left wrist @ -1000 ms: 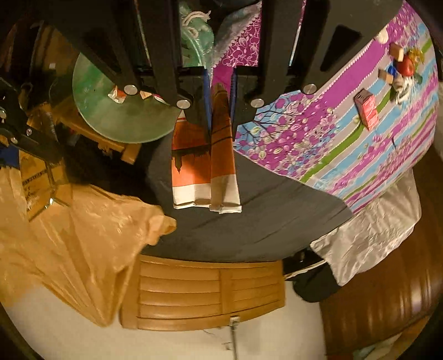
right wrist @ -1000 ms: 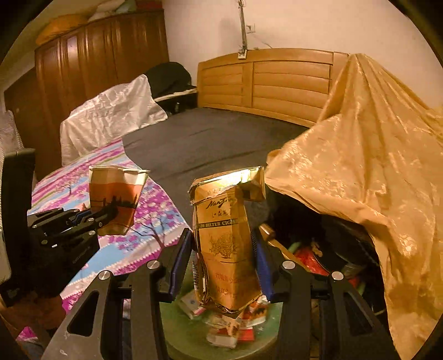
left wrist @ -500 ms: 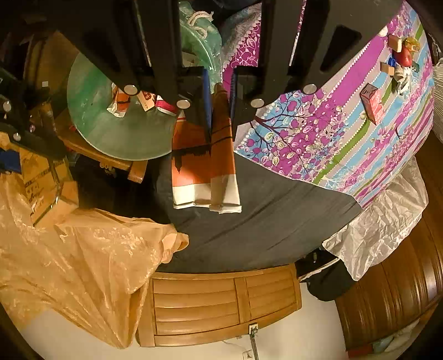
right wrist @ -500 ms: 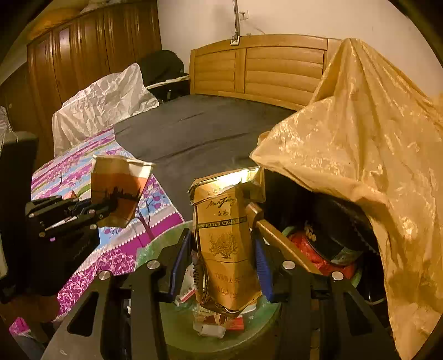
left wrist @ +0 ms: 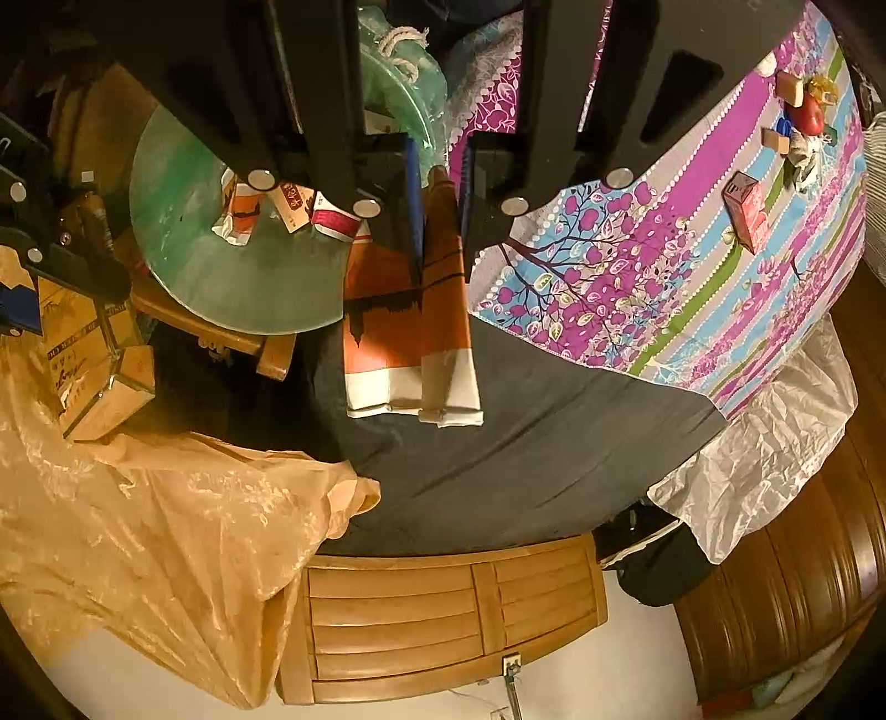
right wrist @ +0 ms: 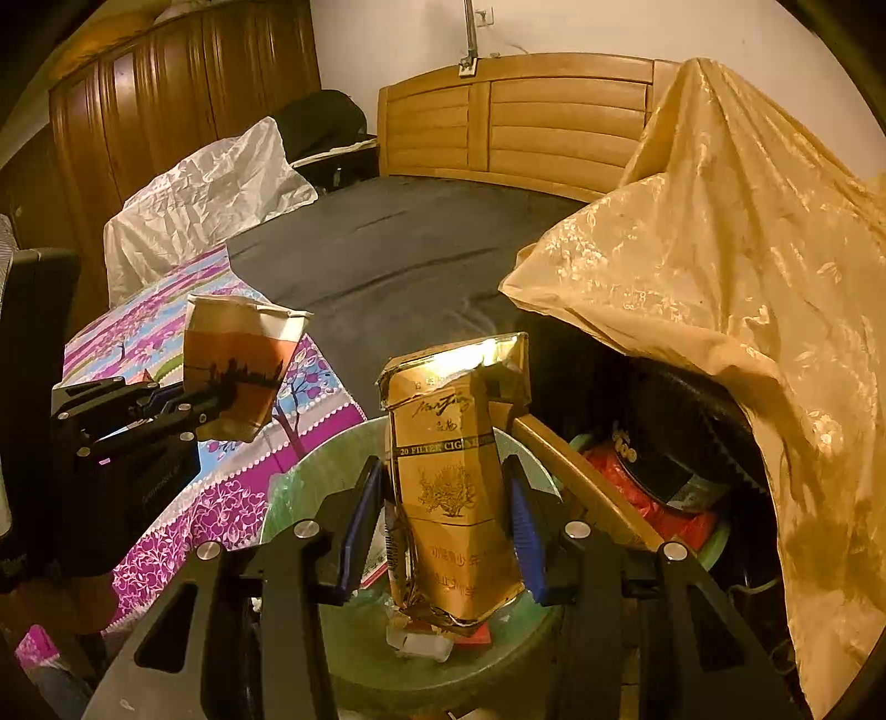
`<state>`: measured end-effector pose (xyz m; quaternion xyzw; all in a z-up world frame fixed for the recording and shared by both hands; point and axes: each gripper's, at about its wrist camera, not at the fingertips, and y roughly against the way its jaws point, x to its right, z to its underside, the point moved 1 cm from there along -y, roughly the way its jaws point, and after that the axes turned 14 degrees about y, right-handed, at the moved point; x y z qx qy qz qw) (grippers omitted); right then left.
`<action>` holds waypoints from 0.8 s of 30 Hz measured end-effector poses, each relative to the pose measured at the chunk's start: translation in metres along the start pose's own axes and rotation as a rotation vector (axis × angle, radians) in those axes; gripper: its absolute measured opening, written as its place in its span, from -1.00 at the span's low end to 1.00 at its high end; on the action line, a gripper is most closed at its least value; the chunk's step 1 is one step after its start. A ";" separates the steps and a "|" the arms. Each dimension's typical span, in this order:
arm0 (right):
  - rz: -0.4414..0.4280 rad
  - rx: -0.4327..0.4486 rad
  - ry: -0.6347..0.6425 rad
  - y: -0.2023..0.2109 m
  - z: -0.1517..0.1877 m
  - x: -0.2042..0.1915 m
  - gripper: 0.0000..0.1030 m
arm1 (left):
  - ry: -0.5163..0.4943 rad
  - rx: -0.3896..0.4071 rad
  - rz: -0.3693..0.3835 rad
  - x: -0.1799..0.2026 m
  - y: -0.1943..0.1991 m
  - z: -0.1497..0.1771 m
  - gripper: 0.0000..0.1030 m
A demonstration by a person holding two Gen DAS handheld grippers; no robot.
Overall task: Collect trash
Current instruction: 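Carry both bags over the green bin and open both grippers to drop them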
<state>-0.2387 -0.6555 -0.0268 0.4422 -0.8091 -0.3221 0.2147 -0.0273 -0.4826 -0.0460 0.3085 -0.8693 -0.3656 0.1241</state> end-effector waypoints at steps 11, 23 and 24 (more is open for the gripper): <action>-0.018 -0.022 -0.006 -0.006 0.002 -0.001 0.00 | -0.014 -0.044 0.051 0.002 -0.006 0.009 -0.81; -0.013 -0.025 -0.040 -0.011 0.004 0.001 0.08 | 0.009 -0.106 0.070 -0.005 -0.014 0.016 -0.67; -0.015 -0.025 -0.043 -0.011 0.004 0.002 0.08 | 0.007 -0.104 0.068 -0.005 -0.014 0.017 -0.67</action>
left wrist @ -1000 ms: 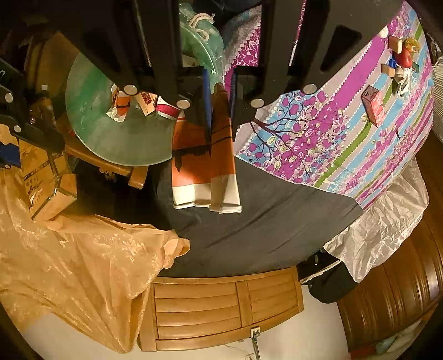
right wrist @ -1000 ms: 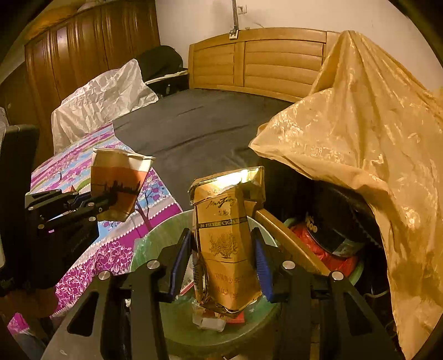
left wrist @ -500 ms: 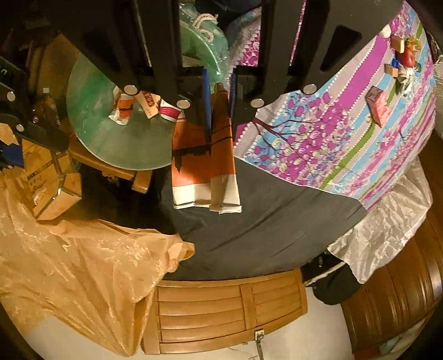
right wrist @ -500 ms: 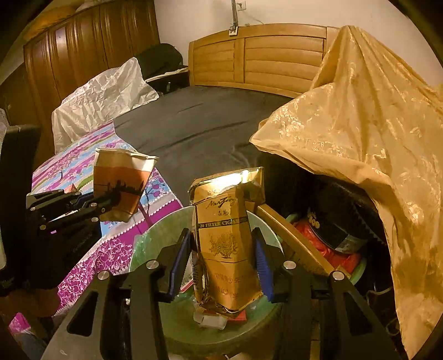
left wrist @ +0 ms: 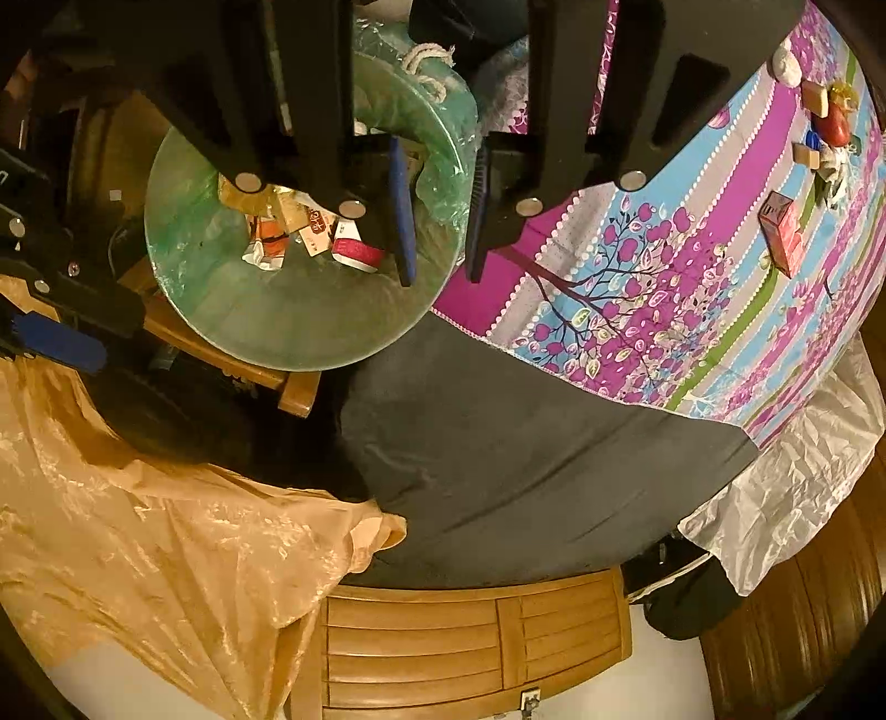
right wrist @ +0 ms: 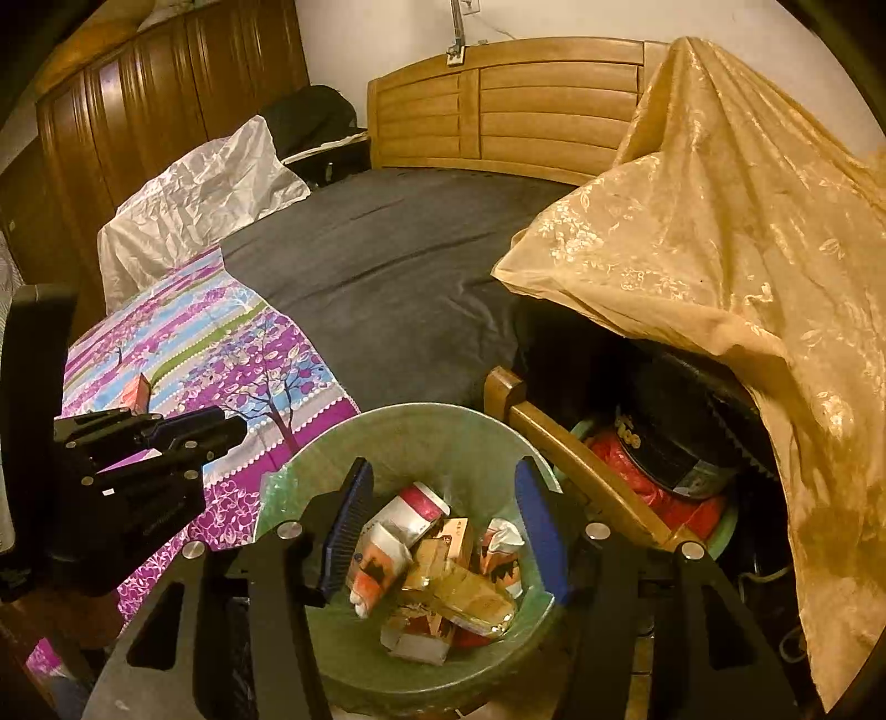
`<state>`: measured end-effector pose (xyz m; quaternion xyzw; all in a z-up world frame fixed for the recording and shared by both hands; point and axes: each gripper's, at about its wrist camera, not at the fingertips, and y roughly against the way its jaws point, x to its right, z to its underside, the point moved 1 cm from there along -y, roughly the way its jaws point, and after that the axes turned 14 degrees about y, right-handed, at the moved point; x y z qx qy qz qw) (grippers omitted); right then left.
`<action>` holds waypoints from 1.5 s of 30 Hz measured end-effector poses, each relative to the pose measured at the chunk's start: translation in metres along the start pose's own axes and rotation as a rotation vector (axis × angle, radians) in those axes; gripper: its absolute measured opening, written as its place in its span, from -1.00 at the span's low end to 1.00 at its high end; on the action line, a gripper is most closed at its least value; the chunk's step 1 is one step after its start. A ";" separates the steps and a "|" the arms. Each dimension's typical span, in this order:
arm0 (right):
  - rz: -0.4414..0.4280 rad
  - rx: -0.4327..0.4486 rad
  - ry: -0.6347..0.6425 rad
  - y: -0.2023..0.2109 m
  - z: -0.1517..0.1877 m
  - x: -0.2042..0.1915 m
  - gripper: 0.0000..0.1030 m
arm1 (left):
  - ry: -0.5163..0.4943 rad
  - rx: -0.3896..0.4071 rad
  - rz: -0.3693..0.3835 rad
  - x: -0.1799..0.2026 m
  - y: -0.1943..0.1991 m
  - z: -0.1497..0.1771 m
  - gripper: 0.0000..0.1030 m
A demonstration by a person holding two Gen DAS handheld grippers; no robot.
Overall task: Collect trash
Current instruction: 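Carry both bags over the green bin and open both grippers to drop them, then move both grippers back to the trash on the bed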
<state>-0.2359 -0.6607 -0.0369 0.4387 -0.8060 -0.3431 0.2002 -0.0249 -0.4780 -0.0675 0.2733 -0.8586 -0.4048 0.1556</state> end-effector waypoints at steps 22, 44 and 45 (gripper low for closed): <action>-0.234 -0.021 0.133 -0.026 -0.002 -0.123 0.08 | 0.291 -0.134 -0.099 -0.160 0.051 0.105 -0.24; -0.554 -0.084 0.571 -0.053 -0.017 -0.424 0.15 | 0.779 -0.058 -0.245 -0.320 0.124 0.225 0.64; -0.567 -0.087 0.588 -0.055 -0.017 -0.436 0.15 | 0.785 -0.063 -0.241 -0.324 0.124 0.228 0.66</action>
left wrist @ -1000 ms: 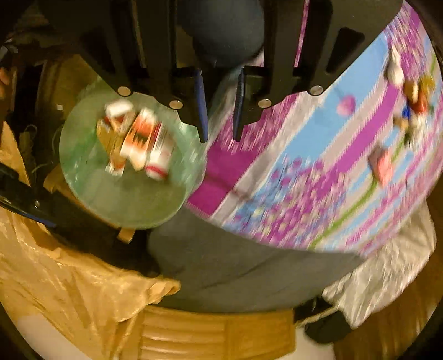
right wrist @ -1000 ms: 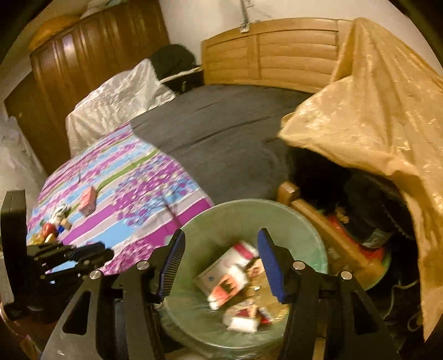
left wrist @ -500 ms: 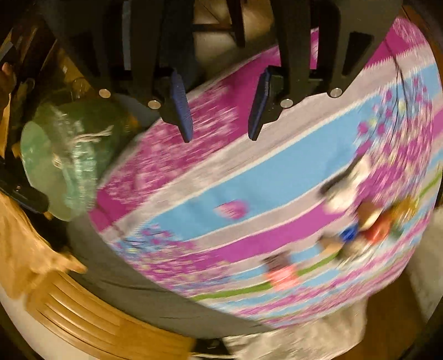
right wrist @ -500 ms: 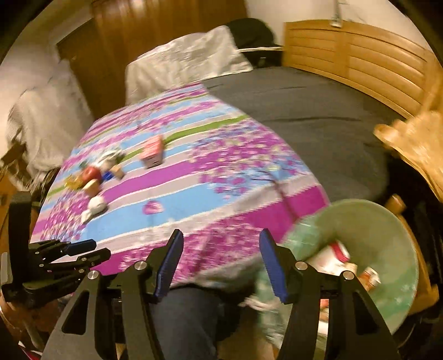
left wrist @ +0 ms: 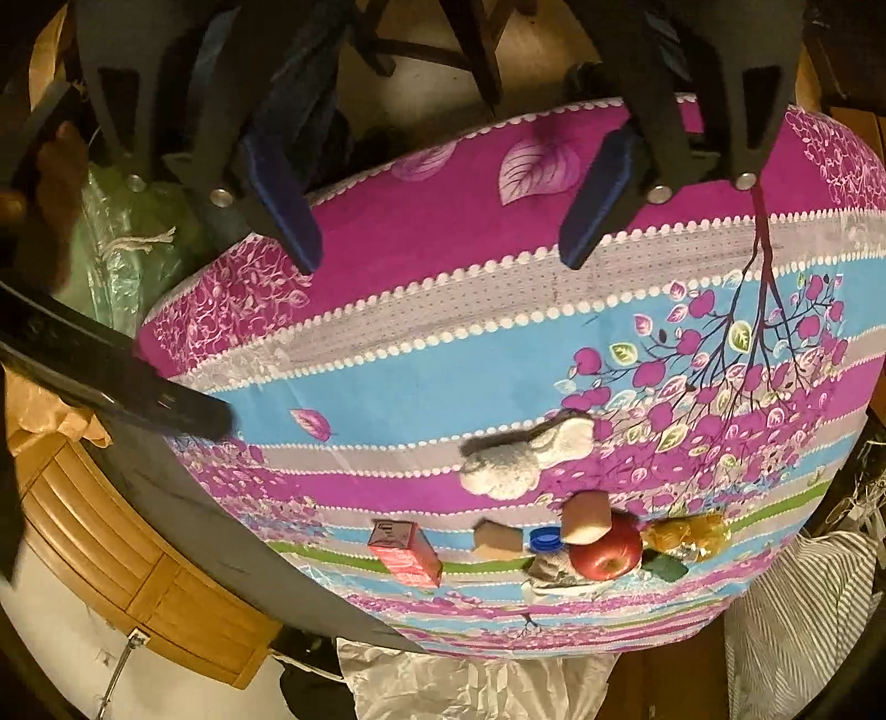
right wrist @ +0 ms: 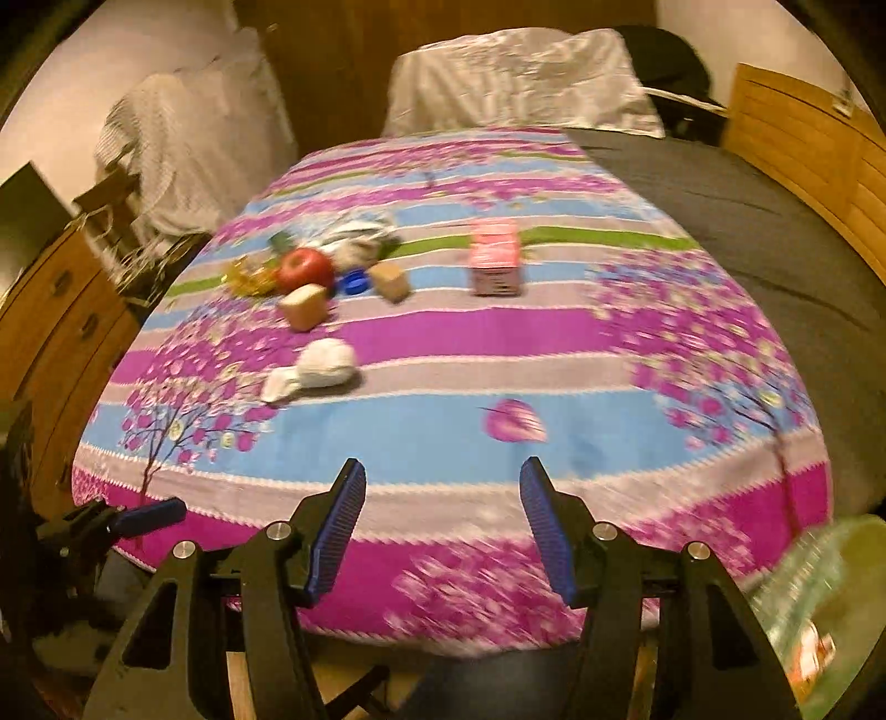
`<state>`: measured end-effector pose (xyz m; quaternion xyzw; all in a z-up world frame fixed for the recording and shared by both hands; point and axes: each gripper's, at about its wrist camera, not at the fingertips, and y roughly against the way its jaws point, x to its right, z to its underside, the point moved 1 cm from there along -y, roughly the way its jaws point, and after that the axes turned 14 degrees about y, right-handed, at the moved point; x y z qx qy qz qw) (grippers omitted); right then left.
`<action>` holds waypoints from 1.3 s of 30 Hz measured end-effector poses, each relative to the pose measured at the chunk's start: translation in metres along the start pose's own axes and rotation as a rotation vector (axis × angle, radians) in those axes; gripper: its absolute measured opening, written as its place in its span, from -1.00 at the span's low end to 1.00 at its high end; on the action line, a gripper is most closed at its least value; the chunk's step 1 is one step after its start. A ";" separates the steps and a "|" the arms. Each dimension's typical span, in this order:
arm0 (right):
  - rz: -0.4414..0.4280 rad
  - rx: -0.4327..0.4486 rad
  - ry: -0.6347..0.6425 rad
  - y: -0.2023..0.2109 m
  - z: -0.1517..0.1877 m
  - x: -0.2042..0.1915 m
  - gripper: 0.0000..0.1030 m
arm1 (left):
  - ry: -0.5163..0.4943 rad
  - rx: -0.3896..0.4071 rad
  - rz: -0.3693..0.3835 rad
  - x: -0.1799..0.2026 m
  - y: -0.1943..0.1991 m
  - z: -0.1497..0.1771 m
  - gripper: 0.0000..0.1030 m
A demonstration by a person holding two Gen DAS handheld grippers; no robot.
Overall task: Collect trash
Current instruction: 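Move both grippers back to the trash on the bed, then grasp the yellow sponge with the left gripper while the right grasps the white sock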
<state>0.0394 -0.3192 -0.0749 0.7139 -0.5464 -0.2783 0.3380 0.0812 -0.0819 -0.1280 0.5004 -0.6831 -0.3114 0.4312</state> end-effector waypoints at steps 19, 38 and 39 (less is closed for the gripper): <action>-0.170 -0.055 0.151 -0.131 -0.055 -0.047 0.36 | 0.051 0.130 0.023 -0.098 -0.036 -0.149 0.46; -0.346 -0.034 0.022 -0.191 -0.076 -0.048 -0.27 | -0.007 -0.008 0.071 -0.100 -0.126 -0.197 -0.42; -0.351 -0.029 0.006 -0.188 -0.074 -0.046 -0.28 | -0.001 0.006 0.070 -0.101 -0.120 -0.195 -0.42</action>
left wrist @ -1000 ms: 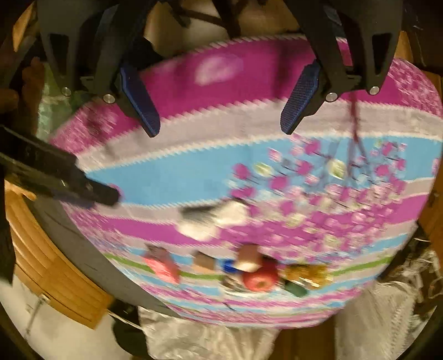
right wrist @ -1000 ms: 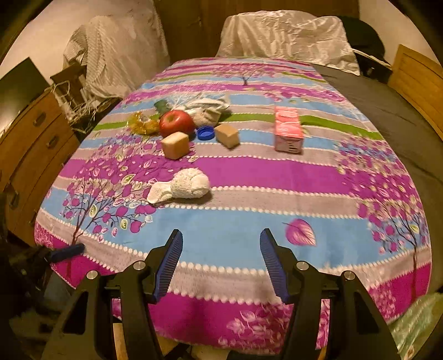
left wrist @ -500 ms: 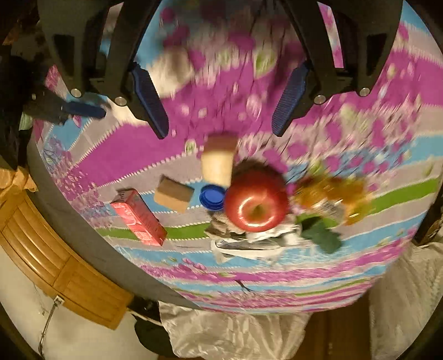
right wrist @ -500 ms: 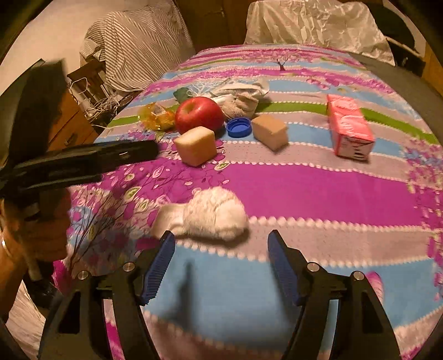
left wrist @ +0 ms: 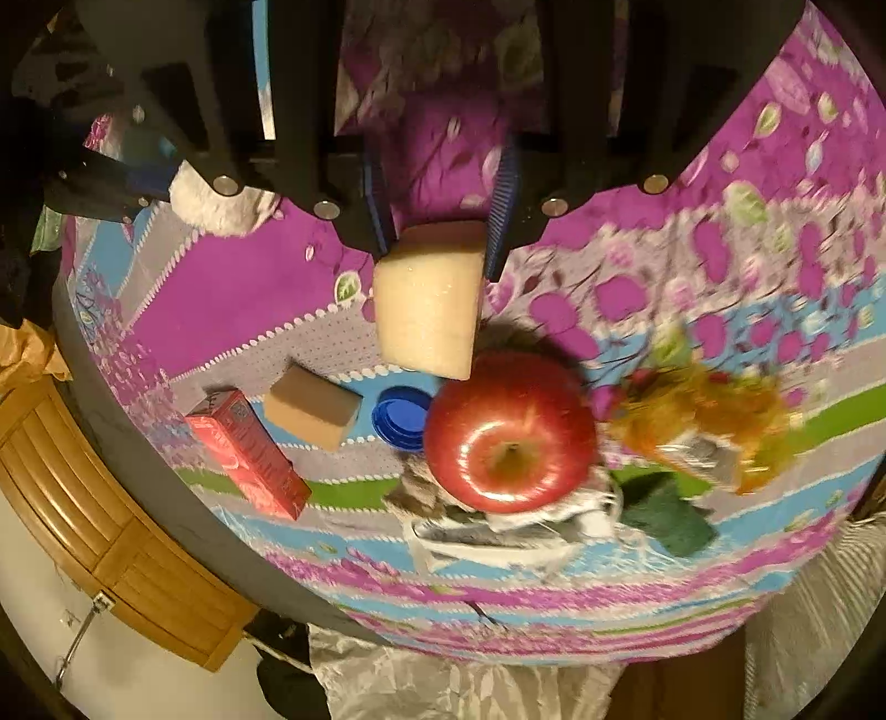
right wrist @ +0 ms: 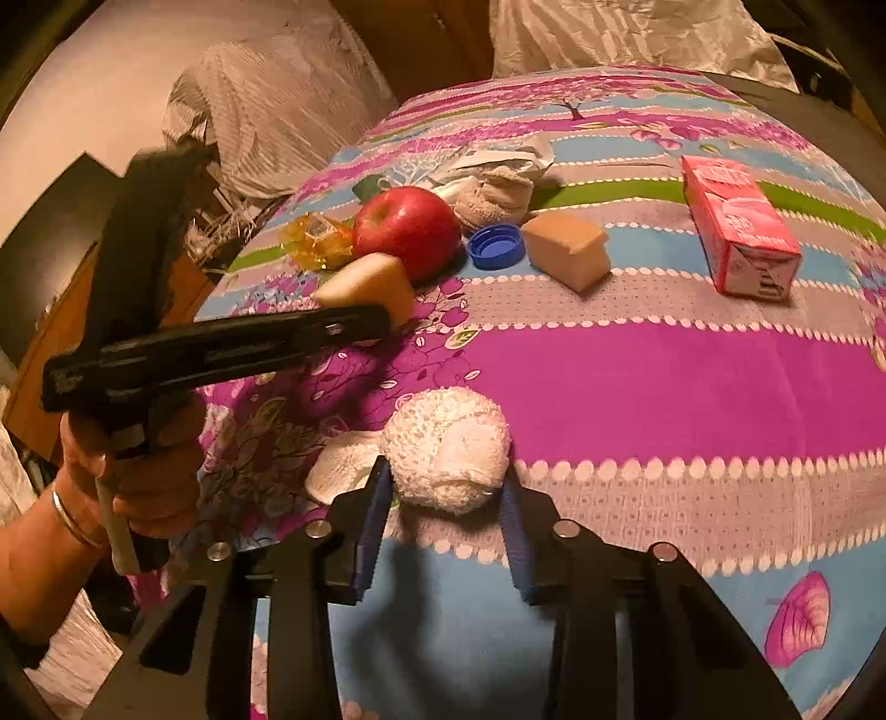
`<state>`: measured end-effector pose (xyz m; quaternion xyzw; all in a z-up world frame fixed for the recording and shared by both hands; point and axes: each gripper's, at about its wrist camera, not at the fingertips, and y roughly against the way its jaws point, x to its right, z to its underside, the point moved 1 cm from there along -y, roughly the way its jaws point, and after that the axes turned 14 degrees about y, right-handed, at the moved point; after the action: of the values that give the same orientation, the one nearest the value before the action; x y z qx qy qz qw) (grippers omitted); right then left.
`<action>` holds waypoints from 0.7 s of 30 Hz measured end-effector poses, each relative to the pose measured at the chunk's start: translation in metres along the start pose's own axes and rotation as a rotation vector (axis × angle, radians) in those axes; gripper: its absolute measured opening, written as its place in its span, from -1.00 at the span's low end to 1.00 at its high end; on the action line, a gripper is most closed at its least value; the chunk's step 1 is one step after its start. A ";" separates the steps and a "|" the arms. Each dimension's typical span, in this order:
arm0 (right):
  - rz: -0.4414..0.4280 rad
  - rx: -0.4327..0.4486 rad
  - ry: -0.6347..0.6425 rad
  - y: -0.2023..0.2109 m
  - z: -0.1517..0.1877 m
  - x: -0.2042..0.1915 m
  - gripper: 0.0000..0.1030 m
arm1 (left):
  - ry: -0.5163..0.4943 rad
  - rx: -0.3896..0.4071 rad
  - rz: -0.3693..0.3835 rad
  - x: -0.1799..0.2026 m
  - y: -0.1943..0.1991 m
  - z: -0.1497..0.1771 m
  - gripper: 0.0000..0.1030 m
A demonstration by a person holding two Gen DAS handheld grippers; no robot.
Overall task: Collect trash
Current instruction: 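Grasp the yellow sponge with the left gripper while the right grasps the white sock, then carry the sponge and sock over the green bin and release both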
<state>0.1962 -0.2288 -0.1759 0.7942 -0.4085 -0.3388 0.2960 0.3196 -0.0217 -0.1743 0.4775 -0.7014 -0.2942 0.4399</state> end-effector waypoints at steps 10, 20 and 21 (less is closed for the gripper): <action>0.057 0.061 -0.037 0.063 0.025 -0.019 -0.29 | 0.025 0.109 -0.102 0.007 0.075 0.037 -0.42; 0.128 0.129 -0.035 0.132 0.042 -0.040 -0.29 | -0.066 0.185 -0.213 0.067 0.120 0.080 -0.42; 0.137 0.140 -0.028 0.139 0.043 -0.043 -0.29 | -0.079 0.195 -0.213 0.077 0.125 0.083 -0.42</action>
<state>0.0817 -0.2688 -0.0844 0.7783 -0.4885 -0.2996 0.2567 0.1814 -0.0473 -0.0810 0.5778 -0.6888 -0.2882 0.3296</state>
